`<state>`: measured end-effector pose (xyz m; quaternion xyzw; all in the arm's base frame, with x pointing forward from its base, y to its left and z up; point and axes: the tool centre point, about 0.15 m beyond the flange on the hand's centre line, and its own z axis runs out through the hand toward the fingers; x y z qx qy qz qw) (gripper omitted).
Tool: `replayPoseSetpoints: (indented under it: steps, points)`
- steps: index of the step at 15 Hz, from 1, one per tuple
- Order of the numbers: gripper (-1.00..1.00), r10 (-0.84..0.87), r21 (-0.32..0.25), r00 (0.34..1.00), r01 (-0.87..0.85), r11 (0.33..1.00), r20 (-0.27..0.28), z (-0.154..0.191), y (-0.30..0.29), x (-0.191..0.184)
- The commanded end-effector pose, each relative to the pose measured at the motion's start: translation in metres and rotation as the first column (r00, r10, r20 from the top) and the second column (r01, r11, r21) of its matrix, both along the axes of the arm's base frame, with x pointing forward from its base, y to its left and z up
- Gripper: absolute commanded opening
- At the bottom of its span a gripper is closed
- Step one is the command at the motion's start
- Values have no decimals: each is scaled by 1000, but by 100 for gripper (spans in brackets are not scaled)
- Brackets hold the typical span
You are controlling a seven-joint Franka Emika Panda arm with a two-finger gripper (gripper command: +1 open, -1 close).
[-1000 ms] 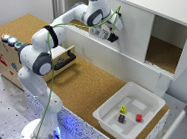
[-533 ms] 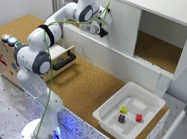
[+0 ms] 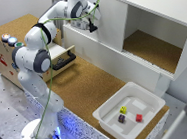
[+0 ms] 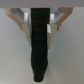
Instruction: Slide the door to the left side
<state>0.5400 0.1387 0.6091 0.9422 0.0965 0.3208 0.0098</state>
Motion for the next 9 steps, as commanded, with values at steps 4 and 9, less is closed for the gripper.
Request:
replayPoseSetpoints:
  steps: [4, 9]
  points:
    - [100, -141, -44, 971, 153, 987, 194, -9, 21, -91]
    - [100, -171, -23, 968, 178, 984, 183, -17, -3, -134]
